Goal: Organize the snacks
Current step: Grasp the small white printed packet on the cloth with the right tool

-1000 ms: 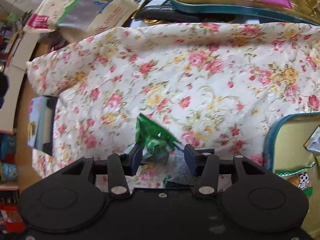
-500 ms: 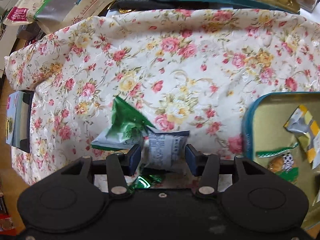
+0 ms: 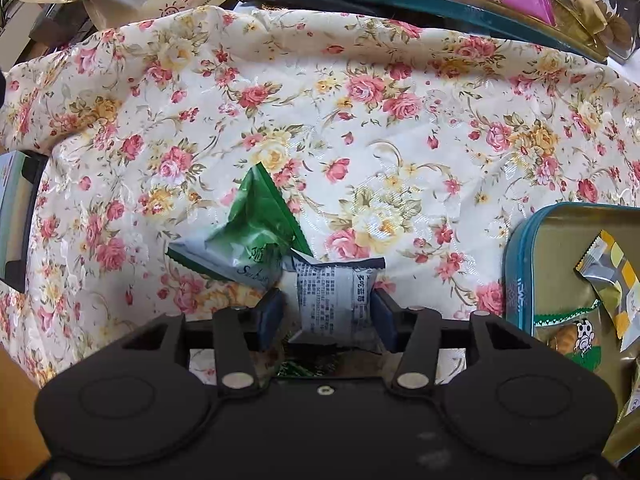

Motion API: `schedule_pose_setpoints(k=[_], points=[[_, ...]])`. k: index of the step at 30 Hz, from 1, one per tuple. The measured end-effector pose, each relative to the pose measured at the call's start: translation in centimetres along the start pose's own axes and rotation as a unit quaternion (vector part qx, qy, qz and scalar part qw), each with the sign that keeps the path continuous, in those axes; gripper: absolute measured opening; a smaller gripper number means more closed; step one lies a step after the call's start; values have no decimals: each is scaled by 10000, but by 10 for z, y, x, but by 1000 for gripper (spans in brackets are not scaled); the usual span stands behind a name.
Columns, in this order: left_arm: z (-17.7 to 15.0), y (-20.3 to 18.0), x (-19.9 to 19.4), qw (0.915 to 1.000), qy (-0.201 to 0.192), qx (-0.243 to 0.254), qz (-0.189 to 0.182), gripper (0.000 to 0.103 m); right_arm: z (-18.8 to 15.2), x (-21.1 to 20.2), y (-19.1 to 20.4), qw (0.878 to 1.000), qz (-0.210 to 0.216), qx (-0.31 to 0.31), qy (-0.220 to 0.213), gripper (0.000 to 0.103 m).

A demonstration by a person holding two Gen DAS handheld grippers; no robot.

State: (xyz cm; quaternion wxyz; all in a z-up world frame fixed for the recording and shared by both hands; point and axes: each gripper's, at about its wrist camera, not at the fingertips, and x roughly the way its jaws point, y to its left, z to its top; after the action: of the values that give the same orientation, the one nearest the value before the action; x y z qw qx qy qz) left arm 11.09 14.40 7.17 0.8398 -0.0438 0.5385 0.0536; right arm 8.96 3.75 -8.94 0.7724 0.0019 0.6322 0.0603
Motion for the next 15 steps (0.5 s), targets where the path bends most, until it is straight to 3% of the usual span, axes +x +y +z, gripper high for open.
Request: schedule_pose_setpoints(k=[3, 10, 11, 15], points=[[0, 0, 1, 10000, -1, 14, 25, 50, 3, 1, 0, 9999, 39, 126, -5, 60], [1, 0, 5, 9999, 36, 10, 94, 50, 3, 1, 6, 9994, -202, -115, -266, 41], [1, 0, 5, 9999, 25, 28, 108, 50, 2, 0, 7, 9993, -186, -171, -275, 36], [2, -1, 6, 9998, -9, 64, 212, 50, 1, -5, 0, 9996, 103, -70, -262, 33]])
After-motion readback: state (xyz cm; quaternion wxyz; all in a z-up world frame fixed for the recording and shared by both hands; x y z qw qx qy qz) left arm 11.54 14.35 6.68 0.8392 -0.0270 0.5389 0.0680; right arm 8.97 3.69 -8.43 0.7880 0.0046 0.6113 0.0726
